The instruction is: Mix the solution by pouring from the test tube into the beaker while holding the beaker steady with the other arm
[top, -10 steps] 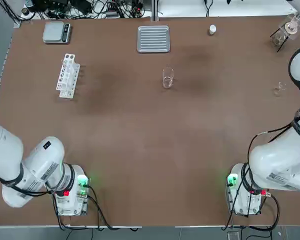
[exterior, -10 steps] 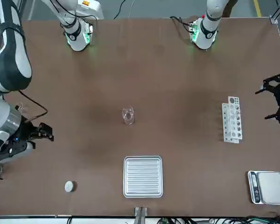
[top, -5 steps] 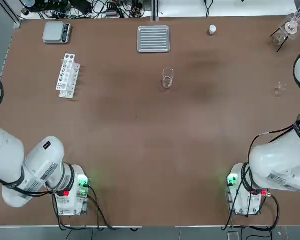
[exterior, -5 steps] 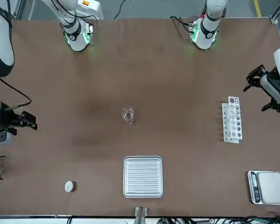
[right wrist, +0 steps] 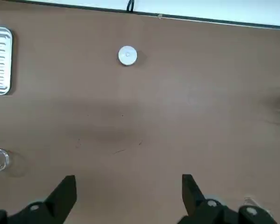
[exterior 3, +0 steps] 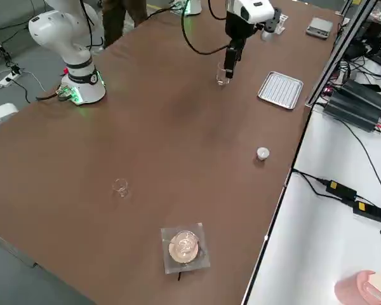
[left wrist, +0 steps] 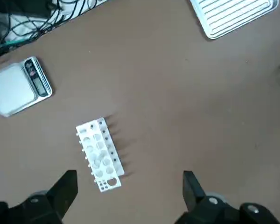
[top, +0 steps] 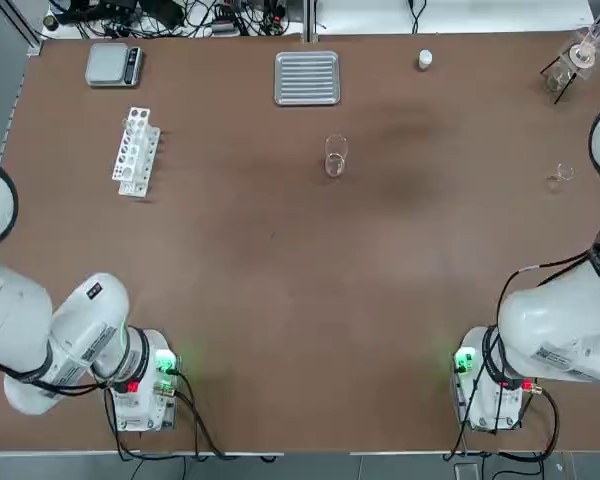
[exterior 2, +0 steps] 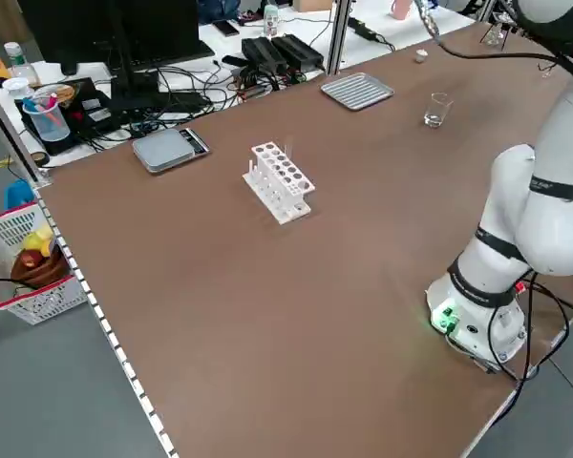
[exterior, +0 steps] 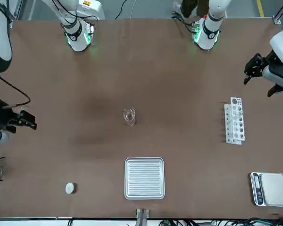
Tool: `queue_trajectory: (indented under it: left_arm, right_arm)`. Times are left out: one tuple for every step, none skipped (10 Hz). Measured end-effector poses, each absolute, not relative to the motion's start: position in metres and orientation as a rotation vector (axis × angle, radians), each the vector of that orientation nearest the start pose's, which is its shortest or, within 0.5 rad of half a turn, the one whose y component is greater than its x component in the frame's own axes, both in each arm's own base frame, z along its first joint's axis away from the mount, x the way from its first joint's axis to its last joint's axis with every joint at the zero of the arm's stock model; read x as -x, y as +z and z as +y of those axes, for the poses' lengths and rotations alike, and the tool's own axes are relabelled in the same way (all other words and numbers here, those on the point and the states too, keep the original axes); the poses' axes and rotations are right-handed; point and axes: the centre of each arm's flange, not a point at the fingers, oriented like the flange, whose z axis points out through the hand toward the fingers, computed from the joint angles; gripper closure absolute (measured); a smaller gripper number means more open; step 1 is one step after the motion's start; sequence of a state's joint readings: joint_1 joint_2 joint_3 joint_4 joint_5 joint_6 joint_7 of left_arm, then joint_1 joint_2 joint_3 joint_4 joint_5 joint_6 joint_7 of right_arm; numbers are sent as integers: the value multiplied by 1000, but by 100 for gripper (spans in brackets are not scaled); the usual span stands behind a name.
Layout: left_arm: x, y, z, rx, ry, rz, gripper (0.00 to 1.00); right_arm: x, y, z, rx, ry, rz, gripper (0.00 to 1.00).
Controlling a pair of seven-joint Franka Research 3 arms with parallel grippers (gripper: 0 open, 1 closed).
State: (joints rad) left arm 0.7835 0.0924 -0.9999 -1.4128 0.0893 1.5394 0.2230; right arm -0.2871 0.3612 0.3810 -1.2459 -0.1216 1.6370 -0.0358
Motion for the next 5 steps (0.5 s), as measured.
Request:
queue_trajectory:
  left_arm:
    - [-556, 663, -104, 3063, -76, 585, 0]
    - [-552, 659, -121, 3063, -43, 525, 0]
    - [-551, 656, -127, 3059, -25, 490, 0]
    - [-552, 655, -126, 3055, -22, 467, 0]
    - [-552, 657, -120, 3052, -28, 445, 0]
  right_arm:
    - [-655, 582, 2, 3135, -49, -157, 0]
    - [-648, 586, 0, 3134, -31, -127, 0]
    - [-642, 586, -2, 3126, -27, -93, 0]
    - [-635, 585, -6, 3126, -36, -67, 0]
    - [-626, 587, -3, 3128, -48, -53, 0]
